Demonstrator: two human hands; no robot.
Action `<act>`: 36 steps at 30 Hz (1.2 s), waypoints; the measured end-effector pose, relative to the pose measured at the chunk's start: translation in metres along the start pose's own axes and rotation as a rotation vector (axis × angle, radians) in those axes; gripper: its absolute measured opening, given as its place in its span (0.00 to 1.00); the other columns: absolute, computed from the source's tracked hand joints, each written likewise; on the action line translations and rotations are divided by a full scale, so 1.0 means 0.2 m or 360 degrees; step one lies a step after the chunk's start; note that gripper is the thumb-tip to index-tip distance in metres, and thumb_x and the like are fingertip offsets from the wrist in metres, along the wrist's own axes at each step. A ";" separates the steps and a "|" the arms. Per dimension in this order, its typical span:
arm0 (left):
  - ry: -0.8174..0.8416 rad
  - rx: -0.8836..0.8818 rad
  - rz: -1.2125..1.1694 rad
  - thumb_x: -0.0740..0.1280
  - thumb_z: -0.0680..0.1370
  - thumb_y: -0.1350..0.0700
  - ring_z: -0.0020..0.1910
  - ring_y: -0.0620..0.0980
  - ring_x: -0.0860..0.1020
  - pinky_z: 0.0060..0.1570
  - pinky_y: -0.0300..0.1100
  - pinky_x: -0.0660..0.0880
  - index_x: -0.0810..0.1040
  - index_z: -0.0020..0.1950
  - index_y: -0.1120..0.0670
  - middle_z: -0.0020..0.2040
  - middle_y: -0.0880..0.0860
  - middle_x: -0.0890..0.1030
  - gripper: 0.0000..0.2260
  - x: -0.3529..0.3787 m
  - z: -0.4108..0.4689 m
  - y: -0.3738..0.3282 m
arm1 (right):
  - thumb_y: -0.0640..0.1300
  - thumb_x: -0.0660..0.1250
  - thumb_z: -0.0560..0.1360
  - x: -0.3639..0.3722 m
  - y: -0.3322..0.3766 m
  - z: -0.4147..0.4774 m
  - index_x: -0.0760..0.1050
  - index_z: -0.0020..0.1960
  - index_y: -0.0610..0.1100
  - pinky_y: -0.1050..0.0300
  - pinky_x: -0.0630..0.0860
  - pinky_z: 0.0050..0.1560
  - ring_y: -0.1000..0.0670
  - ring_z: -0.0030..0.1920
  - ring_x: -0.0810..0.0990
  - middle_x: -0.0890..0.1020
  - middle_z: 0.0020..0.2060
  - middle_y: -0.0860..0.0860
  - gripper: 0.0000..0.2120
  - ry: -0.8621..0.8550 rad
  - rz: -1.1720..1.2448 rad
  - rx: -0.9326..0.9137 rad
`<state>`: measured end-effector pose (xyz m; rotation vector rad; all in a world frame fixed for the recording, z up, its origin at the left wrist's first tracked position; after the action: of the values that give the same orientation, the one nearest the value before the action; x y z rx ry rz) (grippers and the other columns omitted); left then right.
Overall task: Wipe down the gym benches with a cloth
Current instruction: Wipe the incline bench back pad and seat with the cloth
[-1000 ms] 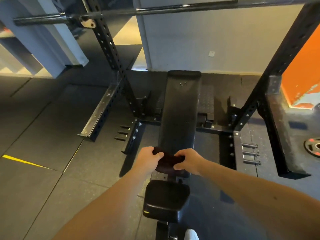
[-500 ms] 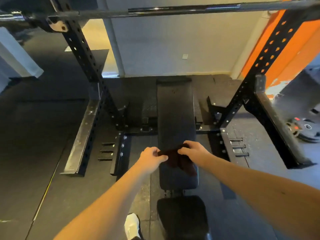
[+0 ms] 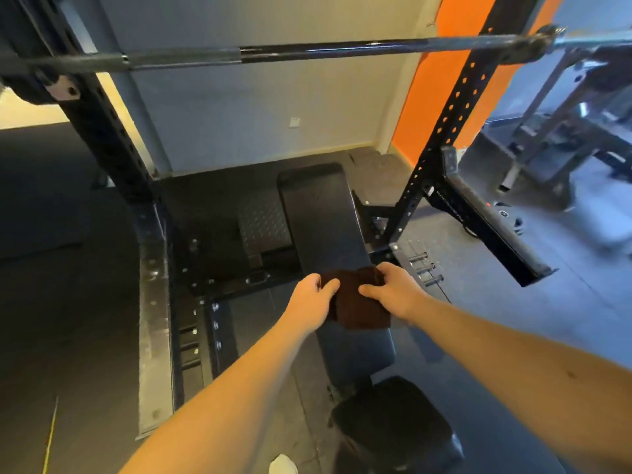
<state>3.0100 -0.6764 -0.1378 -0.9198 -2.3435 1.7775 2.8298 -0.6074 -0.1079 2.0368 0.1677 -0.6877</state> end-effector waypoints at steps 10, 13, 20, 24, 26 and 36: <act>0.0180 0.0452 0.0434 0.61 0.84 0.46 0.45 0.48 0.77 0.46 0.46 0.73 0.77 0.46 0.52 0.44 0.50 0.77 0.13 0.19 -0.16 -0.36 | 0.55 0.60 0.84 0.02 -0.21 -0.28 0.72 0.70 0.43 0.43 0.82 0.55 0.40 0.55 0.80 0.79 0.59 0.41 0.21 -0.0134 0.0494 0.0819; 0.0197 0.0509 0.0535 0.63 0.83 0.46 0.44 0.47 0.77 0.46 0.47 0.73 0.77 0.46 0.52 0.45 0.50 0.78 0.12 0.25 -0.25 -0.45 | 0.55 0.55 0.85 0.10 -0.19 -0.37 0.68 0.73 0.41 0.34 0.76 0.64 0.33 0.63 0.78 0.77 0.66 0.36 0.23 0.0140 0.1291 0.0822; 0.0345 0.0534 0.0456 0.62 0.84 0.48 0.46 0.45 0.81 0.51 0.47 0.79 0.78 0.50 0.47 0.45 0.47 0.82 0.08 0.28 -0.29 -0.55 | 0.57 0.59 0.83 0.05 -0.04 -0.27 0.75 0.68 0.42 0.34 0.73 0.68 0.37 0.61 0.82 0.83 0.59 0.39 0.23 0.0295 0.1816 0.0488; 0.0354 0.0447 0.0350 0.63 0.84 0.49 0.49 0.45 0.82 0.54 0.46 0.79 0.80 0.54 0.49 0.49 0.48 0.83 0.08 0.19 -0.06 -0.51 | 0.50 0.57 0.85 0.12 -0.01 -0.02 0.71 0.72 0.47 0.39 0.83 0.48 0.38 0.58 0.84 0.83 0.60 0.40 0.18 0.0228 0.1829 0.0467; 0.0384 0.0372 0.0288 0.64 0.84 0.48 0.50 0.45 0.83 0.55 0.47 0.80 0.81 0.53 0.48 0.49 0.48 0.84 0.08 0.15 0.16 -0.44 | 0.47 0.57 0.86 0.17 -0.01 0.18 0.70 0.73 0.49 0.40 0.84 0.45 0.39 0.58 0.83 0.82 0.61 0.41 0.17 0.0118 0.1802 0.0482; 0.0429 0.0141 0.0049 0.64 0.83 0.52 0.47 0.49 0.84 0.43 0.40 0.79 0.82 0.50 0.53 0.47 0.50 0.85 0.08 0.01 1.15 -0.29 | 0.54 0.65 0.82 0.19 -0.15 1.02 0.77 0.61 0.36 0.36 0.82 0.55 0.37 0.49 0.86 0.85 0.52 0.39 0.21 -0.0501 0.1712 0.0774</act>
<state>2.8941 -0.8813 -0.1634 -1.1088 -2.0798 1.6352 2.7692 -0.7652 -0.2306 2.0284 -1.2908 -0.3370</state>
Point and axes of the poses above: each hand's wrist, its own z-axis towards the middle knuckle, its own x-axis out of the palm, y = z × x, the point moved 10 cm from there along z, towards the middle knuckle
